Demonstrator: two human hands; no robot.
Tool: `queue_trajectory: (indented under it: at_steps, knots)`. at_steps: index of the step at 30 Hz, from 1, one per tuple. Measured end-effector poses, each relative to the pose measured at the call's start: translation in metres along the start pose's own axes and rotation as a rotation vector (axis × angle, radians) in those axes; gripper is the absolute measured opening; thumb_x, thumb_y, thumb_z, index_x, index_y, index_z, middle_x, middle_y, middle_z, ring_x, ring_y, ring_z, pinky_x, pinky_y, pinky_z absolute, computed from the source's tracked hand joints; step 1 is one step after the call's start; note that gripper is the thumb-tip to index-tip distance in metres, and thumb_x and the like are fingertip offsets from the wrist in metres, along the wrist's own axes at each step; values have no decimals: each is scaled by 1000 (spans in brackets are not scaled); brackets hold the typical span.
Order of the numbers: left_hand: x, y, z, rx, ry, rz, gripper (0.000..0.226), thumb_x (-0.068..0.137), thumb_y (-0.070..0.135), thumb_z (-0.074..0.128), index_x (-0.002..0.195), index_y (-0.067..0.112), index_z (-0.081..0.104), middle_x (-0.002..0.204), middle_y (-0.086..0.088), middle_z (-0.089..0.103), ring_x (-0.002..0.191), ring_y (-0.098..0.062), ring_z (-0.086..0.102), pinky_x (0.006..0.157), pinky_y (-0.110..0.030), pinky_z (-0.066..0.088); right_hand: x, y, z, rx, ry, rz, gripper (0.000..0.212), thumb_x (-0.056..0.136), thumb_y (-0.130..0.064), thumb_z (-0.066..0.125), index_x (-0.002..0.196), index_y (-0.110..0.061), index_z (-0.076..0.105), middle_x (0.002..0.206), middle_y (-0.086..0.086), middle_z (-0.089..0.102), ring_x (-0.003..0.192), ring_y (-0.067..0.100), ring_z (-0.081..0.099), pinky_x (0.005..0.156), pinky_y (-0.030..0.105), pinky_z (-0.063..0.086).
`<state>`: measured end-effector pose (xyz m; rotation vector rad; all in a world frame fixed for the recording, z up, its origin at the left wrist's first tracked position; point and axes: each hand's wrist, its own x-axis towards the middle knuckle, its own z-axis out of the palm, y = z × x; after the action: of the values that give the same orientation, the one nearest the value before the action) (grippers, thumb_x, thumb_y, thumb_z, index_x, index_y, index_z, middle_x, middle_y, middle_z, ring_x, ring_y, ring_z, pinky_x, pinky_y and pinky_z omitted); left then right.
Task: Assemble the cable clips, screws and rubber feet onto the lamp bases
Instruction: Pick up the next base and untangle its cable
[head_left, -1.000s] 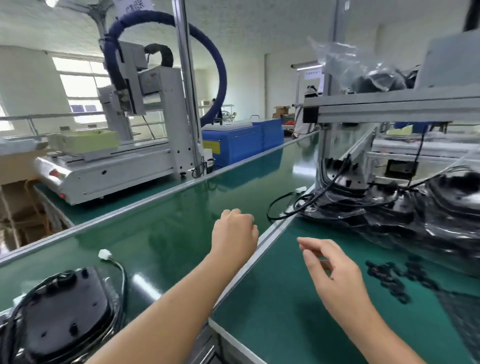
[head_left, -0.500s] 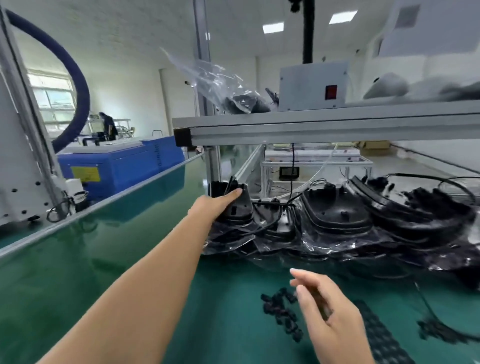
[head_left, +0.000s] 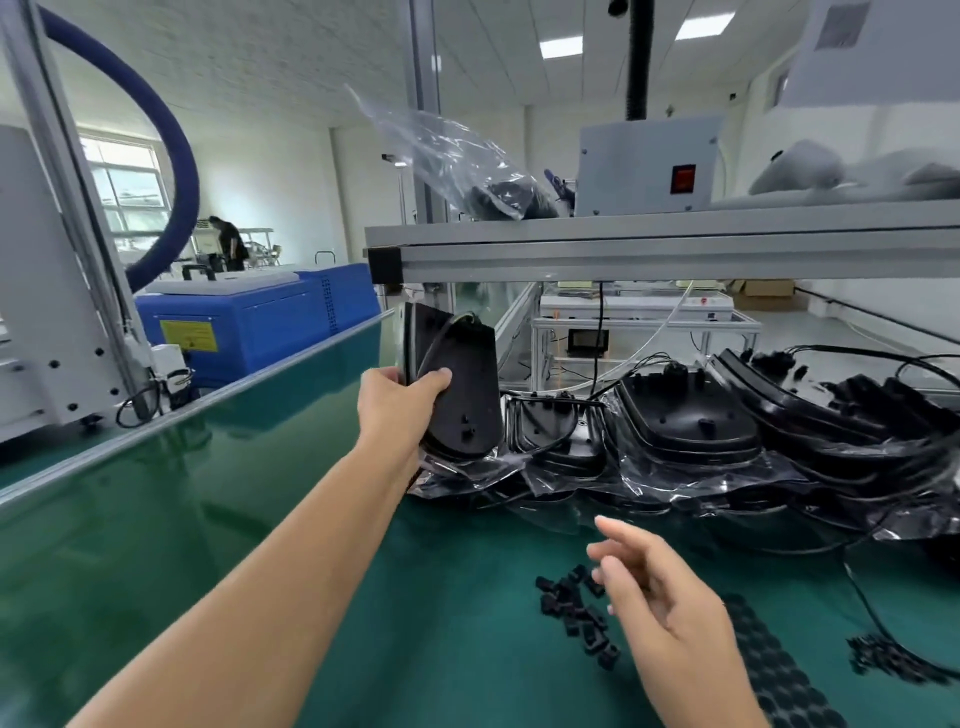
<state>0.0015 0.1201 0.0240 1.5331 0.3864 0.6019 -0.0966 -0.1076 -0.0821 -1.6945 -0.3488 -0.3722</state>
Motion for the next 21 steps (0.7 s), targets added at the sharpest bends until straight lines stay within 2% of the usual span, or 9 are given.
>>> queue_trajectory:
  at_steps: [2,5,7,11,13,14,16,18,21]
  knots:
    - [-27,8,-20,-75,-52,-15,57,66,30,81,111,2,58,103,-23,69,91,-40,68,83,-55,56,1,-11,4,113,-59,74,30,89,-23,60,115,-37,62,99,-12,71,92,11,67,74,24,55]
    - [-74,3,-42,-114,-136,-45,48,74,23,80,114,10,58,97,-12,74,88,-29,72,83,-49,58,-4,-26,15,202,-199,191,57,74,-58,56,129,-46,47,100,-14,72,91,8,69,68,22,55]
    - [-106,-10,-50,-134,-214,-85,43,76,19,79,113,16,58,91,-5,76,83,-23,73,78,-41,59,-8,-32,21,229,-219,269,72,69,-70,53,136,-52,37,92,-10,72,82,8,70,65,24,55]
    - [-151,-36,-55,-129,-397,-203,50,75,21,82,118,19,57,92,-10,76,86,-29,73,82,-45,58,-21,-38,12,194,-200,404,91,58,-69,64,141,-47,33,80,7,68,59,14,66,49,29,51]
    - [-160,-46,-59,-14,-530,-196,56,76,36,80,124,22,54,97,-8,76,90,-27,73,88,-46,56,-31,-36,-2,132,-215,444,87,64,-59,69,142,-41,35,76,-5,73,63,16,70,47,25,52]
    - [-161,-49,-63,110,-626,-150,60,75,45,78,125,24,54,98,-3,76,90,-24,73,88,-44,55,-37,-36,-11,105,-218,462,81,67,-55,69,140,-41,36,77,-17,73,64,8,70,48,19,52]
    - [-161,-50,-71,383,-864,-31,58,73,58,74,121,31,58,96,2,76,79,-23,74,78,-35,57,-50,-39,-30,34,-223,499,86,60,-62,68,137,-45,35,95,-34,68,78,-5,67,65,16,54]
    - [-157,-50,-78,570,-1039,24,54,71,60,73,117,34,60,86,2,75,56,-17,67,61,-23,51,-62,-38,-49,-154,-198,506,102,48,-74,59,142,-45,33,128,-31,51,112,-2,53,94,22,43]
    - [-146,-49,-85,662,-1120,43,52,67,60,73,116,44,61,77,3,71,53,-11,57,60,-22,49,-77,-35,-67,-371,-257,542,107,47,-81,48,146,-44,28,141,-26,39,130,2,40,108,24,31]
